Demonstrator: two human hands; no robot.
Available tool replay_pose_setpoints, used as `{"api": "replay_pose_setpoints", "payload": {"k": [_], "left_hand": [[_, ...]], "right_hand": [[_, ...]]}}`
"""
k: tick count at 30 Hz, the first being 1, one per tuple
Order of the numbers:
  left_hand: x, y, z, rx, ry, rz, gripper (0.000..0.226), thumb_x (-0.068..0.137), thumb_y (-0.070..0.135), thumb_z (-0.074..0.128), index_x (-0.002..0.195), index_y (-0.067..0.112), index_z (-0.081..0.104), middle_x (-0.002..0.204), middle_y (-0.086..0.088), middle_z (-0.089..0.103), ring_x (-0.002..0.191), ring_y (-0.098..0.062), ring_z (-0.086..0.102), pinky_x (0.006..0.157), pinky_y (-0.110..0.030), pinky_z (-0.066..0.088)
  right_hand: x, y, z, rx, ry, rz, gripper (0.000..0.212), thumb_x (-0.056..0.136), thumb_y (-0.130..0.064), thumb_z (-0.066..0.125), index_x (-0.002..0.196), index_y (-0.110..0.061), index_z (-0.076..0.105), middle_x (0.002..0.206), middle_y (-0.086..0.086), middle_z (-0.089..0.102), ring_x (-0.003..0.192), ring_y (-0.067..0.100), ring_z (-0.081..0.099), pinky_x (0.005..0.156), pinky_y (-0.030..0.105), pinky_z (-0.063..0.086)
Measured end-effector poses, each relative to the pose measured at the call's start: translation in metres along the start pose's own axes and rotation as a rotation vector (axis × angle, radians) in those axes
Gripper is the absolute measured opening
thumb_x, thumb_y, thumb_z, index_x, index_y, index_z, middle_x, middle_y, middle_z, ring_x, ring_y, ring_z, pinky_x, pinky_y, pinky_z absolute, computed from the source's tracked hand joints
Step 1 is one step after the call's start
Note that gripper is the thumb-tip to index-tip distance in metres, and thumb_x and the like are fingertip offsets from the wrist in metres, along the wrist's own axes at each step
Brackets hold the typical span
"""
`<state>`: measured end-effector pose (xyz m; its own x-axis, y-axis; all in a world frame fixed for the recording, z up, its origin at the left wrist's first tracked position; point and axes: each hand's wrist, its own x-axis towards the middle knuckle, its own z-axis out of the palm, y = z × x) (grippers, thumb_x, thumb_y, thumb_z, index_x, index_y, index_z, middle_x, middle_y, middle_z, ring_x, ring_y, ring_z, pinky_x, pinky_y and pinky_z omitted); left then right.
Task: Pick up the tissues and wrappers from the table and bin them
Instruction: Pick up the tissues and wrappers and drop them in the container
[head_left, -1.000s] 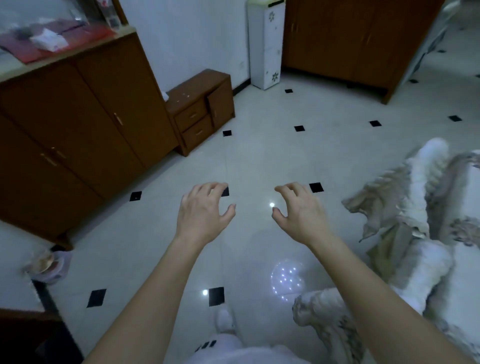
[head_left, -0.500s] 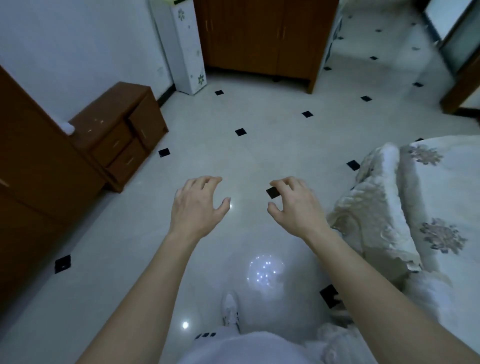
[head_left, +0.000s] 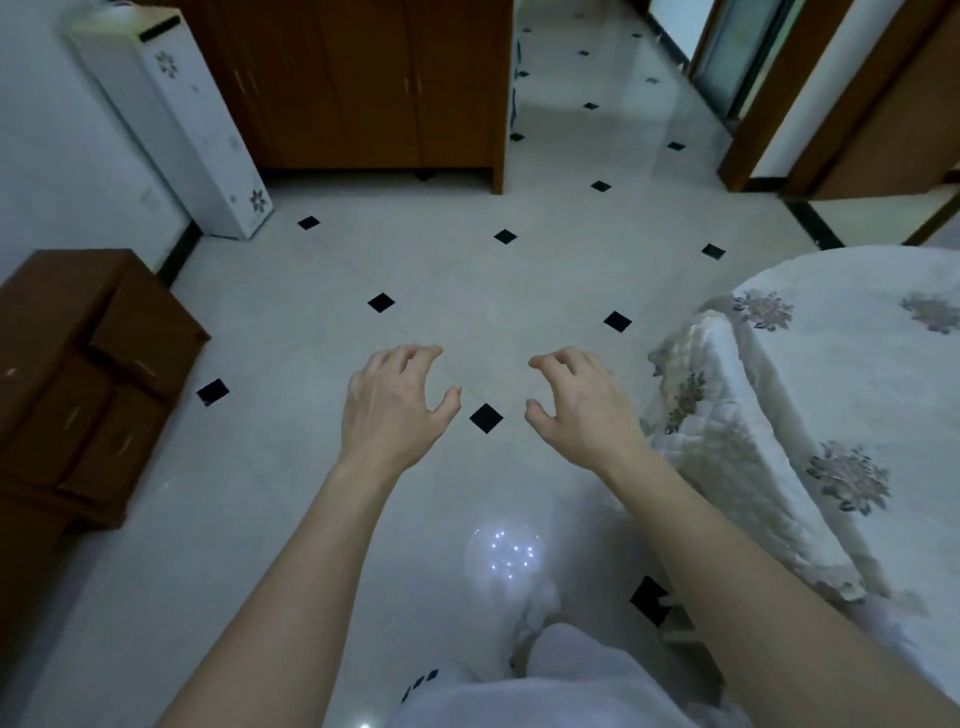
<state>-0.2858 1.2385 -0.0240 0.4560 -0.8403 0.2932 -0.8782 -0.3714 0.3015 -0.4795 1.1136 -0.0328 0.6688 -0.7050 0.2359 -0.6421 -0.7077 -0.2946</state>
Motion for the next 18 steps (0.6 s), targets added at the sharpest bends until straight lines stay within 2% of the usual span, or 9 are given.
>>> {"api": "replay_pose_setpoints", "payload": {"k": [6, 12, 16, 18], "left_hand": [[0.092, 0.005, 0.04, -0.012, -0.033, 0.083, 0.047, 0.085, 0.044, 0.064, 0.126, 0.02, 0.061, 0.122, 0.0, 0.064, 0.116, -0.027, 0.055, 0.087, -0.041, 0.044], [0.214, 0.028, 0.084, -0.011, -0.035, 0.155, 0.053, 0.083, 0.051, 0.053, 0.124, 0.019, 0.061, 0.12, -0.001, 0.065, 0.113, -0.028, 0.057, 0.086, -0.042, 0.047], [0.292, 0.055, 0.106, -0.033, -0.044, 0.168, 0.049, 0.085, 0.046, 0.061, 0.126, 0.018, 0.061, 0.123, -0.002, 0.065, 0.116, -0.028, 0.056, 0.089, -0.042, 0.045], [0.328, 0.069, 0.118, -0.039, -0.047, 0.192, 0.052, 0.085, 0.049, 0.054, 0.126, 0.017, 0.061, 0.121, -0.002, 0.065, 0.114, -0.028, 0.056, 0.088, -0.043, 0.047]], "right_hand": [[0.066, 0.047, 0.016, -0.019, 0.017, 0.096, 0.048, 0.08, -0.039, 0.054, 0.122, -0.016, 0.06, 0.114, 0.006, 0.06, 0.109, 0.027, 0.053, 0.085, 0.042, 0.046], [0.159, 0.113, 0.022, -0.012, 0.02, 0.178, 0.046, 0.082, -0.036, 0.059, 0.123, -0.017, 0.059, 0.117, 0.005, 0.059, 0.113, 0.025, 0.052, 0.087, 0.041, 0.046], [0.222, 0.157, 0.015, -0.011, 0.023, 0.205, 0.045, 0.083, -0.036, 0.061, 0.124, -0.017, 0.058, 0.118, 0.005, 0.059, 0.114, 0.026, 0.051, 0.088, 0.04, 0.044], [0.253, 0.18, 0.012, -0.002, 0.044, 0.221, 0.044, 0.083, -0.035, 0.061, 0.123, -0.017, 0.059, 0.116, 0.005, 0.06, 0.113, 0.027, 0.052, 0.089, 0.04, 0.045]]}}
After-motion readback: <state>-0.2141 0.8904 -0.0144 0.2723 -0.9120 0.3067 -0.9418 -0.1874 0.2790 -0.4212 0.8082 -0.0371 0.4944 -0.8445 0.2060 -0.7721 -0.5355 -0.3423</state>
